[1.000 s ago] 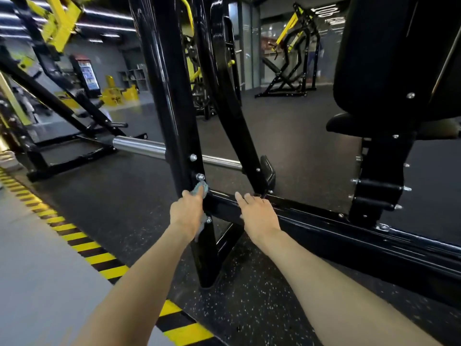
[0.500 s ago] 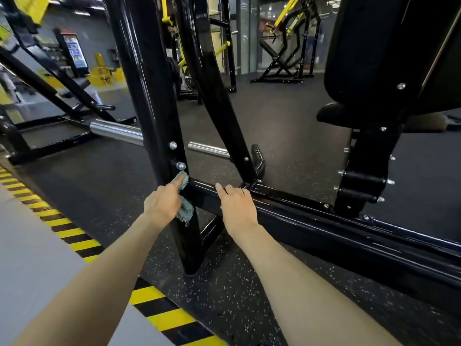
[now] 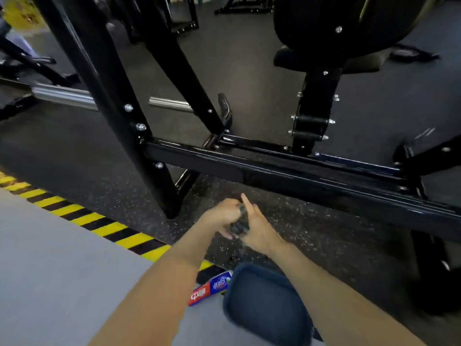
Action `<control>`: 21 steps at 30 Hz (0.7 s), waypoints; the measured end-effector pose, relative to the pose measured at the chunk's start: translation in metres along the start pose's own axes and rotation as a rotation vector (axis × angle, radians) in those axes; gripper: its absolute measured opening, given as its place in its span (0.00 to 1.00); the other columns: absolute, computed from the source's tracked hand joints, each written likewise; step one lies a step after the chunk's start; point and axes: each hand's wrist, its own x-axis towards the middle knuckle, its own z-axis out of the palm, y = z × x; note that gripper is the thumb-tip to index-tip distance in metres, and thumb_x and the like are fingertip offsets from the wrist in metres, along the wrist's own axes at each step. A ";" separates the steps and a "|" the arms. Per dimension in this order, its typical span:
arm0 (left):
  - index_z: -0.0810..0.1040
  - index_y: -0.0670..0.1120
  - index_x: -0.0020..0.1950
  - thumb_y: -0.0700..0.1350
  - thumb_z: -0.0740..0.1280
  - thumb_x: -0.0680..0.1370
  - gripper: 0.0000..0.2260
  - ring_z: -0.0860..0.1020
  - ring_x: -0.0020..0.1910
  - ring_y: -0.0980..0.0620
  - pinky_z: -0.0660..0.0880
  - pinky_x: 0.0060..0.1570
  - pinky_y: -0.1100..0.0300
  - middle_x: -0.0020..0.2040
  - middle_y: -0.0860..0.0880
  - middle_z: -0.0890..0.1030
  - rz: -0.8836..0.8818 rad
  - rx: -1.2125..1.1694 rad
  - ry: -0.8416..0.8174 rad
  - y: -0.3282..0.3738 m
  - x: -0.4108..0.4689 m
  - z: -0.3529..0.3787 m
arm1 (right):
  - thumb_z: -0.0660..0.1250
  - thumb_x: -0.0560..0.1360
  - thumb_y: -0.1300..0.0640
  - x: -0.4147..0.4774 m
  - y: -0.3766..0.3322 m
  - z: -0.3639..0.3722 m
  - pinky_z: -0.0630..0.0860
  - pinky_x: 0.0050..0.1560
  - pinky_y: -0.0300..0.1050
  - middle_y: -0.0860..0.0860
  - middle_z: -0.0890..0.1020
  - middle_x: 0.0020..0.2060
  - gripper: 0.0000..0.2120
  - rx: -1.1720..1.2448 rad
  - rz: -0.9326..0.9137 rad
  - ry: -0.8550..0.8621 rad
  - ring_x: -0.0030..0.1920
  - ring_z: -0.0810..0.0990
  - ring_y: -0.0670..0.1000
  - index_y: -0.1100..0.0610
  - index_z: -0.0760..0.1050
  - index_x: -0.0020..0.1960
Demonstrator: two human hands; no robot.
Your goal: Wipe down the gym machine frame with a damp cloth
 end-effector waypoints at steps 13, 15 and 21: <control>0.67 0.50 0.66 0.48 0.60 0.81 0.13 0.75 0.38 0.51 0.70 0.34 0.60 0.52 0.47 0.75 -0.009 -0.070 -0.428 0.034 -0.174 0.160 | 0.68 0.75 0.52 -0.270 0.029 -0.106 0.65 0.70 0.50 0.52 0.63 0.74 0.32 -0.203 0.795 -0.052 0.72 0.61 0.59 0.48 0.61 0.76; 0.69 0.49 0.58 0.47 0.58 0.82 0.06 0.74 0.37 0.52 0.71 0.39 0.58 0.46 0.47 0.74 -0.011 0.070 -0.450 0.035 -0.217 0.136 | 0.66 0.76 0.55 -0.302 -0.005 -0.121 0.65 0.69 0.49 0.54 0.66 0.72 0.27 -0.220 0.799 -0.015 0.71 0.64 0.59 0.50 0.65 0.74; 0.72 0.46 0.56 0.46 0.56 0.82 0.08 0.75 0.38 0.50 0.68 0.43 0.58 0.43 0.47 0.75 -0.029 0.368 -0.450 0.094 -0.347 0.003 | 0.60 0.78 0.56 -0.373 -0.146 -0.212 0.71 0.61 0.46 0.55 0.76 0.64 0.16 -0.237 0.782 0.003 0.65 0.74 0.58 0.53 0.75 0.65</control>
